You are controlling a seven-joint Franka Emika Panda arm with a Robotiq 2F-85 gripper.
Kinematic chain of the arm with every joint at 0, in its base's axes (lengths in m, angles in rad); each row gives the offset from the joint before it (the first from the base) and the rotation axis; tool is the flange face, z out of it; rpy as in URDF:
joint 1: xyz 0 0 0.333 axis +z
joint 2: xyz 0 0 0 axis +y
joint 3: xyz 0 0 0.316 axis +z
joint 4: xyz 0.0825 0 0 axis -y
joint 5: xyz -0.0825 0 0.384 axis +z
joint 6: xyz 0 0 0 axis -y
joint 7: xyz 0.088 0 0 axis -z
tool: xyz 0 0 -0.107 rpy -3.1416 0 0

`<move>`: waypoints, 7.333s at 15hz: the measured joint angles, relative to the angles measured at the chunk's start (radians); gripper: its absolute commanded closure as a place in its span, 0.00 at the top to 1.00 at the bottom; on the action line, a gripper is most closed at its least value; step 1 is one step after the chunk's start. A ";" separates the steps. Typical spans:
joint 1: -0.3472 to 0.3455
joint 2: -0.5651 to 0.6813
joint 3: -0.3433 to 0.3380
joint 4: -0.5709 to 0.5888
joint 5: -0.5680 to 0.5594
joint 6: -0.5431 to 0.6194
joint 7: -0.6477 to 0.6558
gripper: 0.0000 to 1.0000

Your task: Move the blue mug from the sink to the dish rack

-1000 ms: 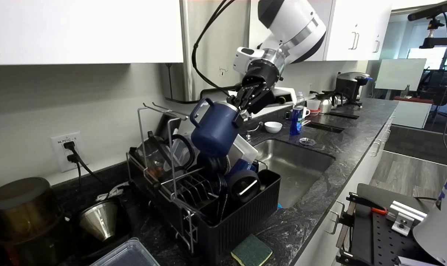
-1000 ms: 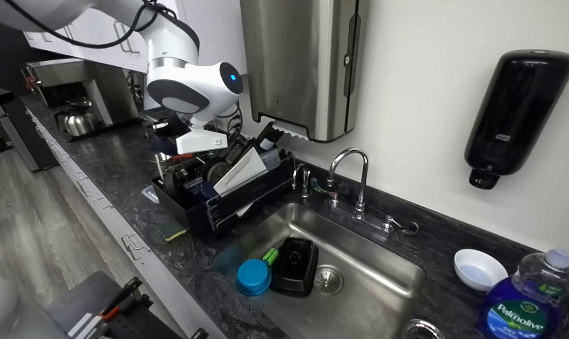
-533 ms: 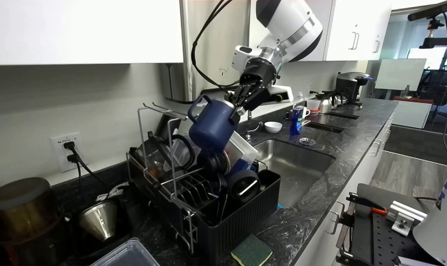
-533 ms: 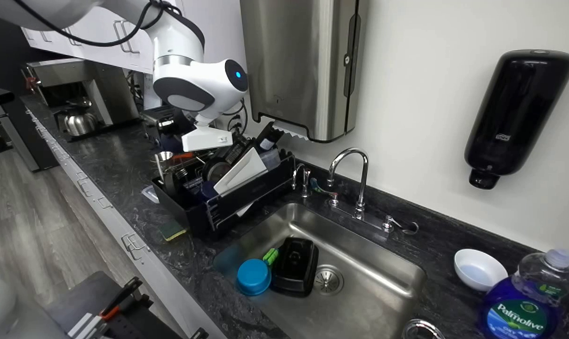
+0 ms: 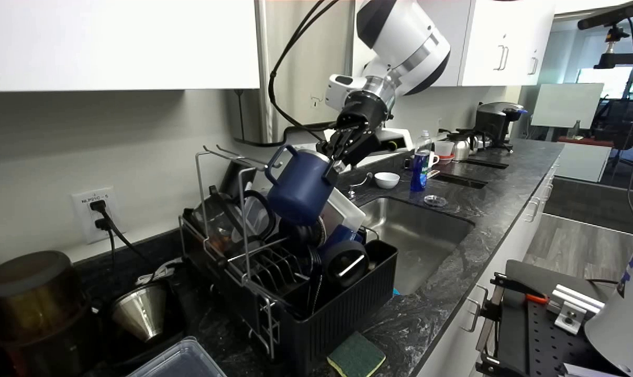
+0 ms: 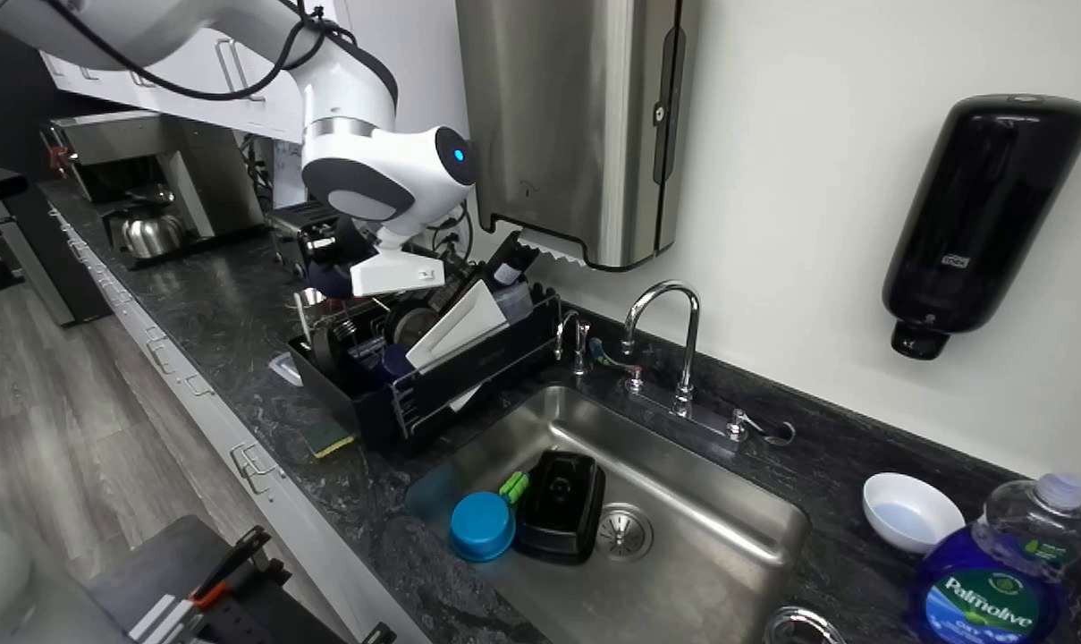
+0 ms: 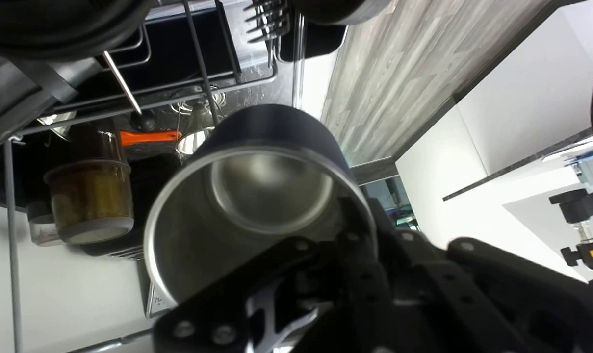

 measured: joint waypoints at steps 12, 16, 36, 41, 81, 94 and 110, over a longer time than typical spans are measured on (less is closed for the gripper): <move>0.000 0.005 0.001 0.010 -0.022 -0.032 0.000 0.74; -0.009 0.005 -0.003 0.011 -0.038 -0.051 0.000 0.99; -0.222 -0.574 -0.143 -0.251 -0.215 0.031 0.131 1.00; -0.231 -0.579 -0.137 -0.331 -0.242 0.263 0.249 1.00; -0.188 0.023 -0.240 -0.240 -0.492 0.734 0.520 1.00; -0.162 0.022 -0.226 -0.204 -0.429 0.926 0.808 1.00; -0.185 -0.100 -0.230 -0.235 -1.026 0.458 1.340 1.00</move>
